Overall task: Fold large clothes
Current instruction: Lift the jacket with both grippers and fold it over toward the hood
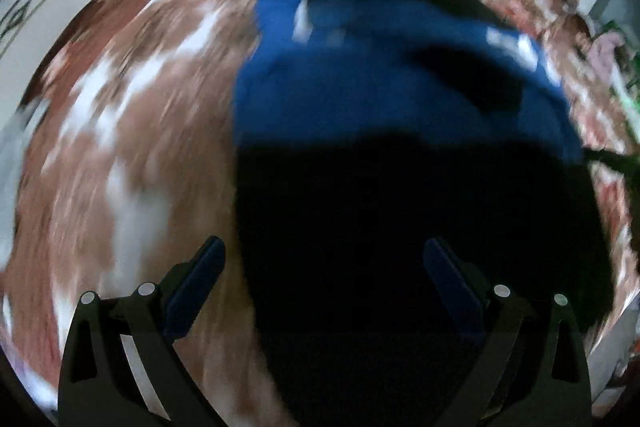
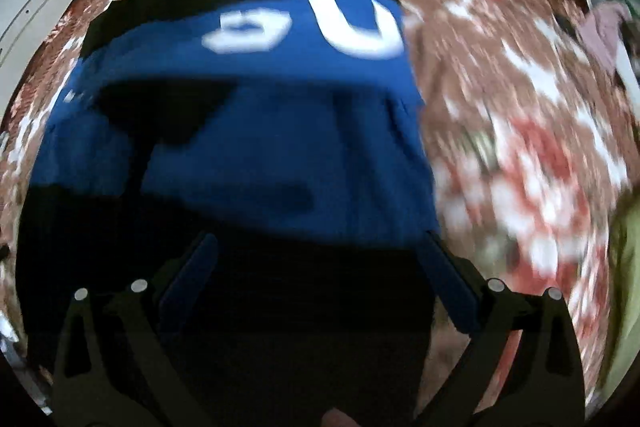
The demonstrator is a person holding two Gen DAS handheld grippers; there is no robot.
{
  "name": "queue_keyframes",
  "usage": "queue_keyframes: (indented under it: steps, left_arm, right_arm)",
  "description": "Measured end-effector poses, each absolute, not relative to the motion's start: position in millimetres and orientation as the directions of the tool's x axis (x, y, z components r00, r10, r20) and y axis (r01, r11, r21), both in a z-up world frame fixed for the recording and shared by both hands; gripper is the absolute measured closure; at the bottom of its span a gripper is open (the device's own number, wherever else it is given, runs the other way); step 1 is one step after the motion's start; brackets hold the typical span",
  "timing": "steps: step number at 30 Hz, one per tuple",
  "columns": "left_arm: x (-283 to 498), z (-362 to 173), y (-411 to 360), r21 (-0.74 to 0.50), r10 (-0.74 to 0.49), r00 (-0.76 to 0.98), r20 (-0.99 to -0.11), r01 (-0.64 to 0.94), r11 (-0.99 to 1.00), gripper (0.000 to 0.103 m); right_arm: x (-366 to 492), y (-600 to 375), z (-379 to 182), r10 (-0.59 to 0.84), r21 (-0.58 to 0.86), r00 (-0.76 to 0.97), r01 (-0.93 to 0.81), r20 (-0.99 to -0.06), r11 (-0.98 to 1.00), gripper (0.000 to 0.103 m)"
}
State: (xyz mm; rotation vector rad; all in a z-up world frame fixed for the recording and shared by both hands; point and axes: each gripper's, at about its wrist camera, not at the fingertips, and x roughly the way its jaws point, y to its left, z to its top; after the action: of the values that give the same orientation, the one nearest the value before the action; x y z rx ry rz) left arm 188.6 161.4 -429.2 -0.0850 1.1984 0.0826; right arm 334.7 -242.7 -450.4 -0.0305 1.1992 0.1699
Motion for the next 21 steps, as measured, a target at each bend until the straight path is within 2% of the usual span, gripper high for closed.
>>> queue_keyframes:
  steps: [6, 11, 18, 19, 20, 21]
  left_arm:
    - [101, -432, 165, -0.03, 0.022, 0.274, -0.962, -0.183, 0.983, 0.006]
    - [76, -451, 170, -0.159, -0.104, 0.265, -0.959, -0.195, 0.968, 0.006]
    - [76, -478, 168, -0.293, -0.23, 0.254, -0.939, -0.248, 0.923, 0.007]
    - [76, -483, 166, -0.3, -0.239, 0.244, -0.94, -0.256, 0.919, 0.009]
    - [76, -485, 164, -0.316, -0.257, 0.239, -0.936, -0.257, 0.913, 0.019]
    - [78, -485, 160, -0.356, -0.301, 0.236, -0.924, -0.245, 0.902, 0.035]
  right_arm:
    - [253, -280, -458, 0.069, 0.021, 0.271, -0.179, -0.96, 0.984, 0.005]
    - [202, -316, -477, 0.027, 0.003, 0.219, -0.112, -0.975, 0.994, 0.005]
    - [185, -336, -498, 0.153, 0.16, 0.122, 0.049, -0.981, 0.986, 0.005]
    - [187, -333, -496, 0.171, 0.177, 0.118, 0.046, -0.978, 0.983, 0.005]
    - [188, -330, -494, 0.189, 0.195, 0.115, 0.039, -0.975, 0.98, 0.005]
    - [188, -324, -491, 0.222, 0.226, 0.11, 0.026, -0.969, 0.974, 0.005]
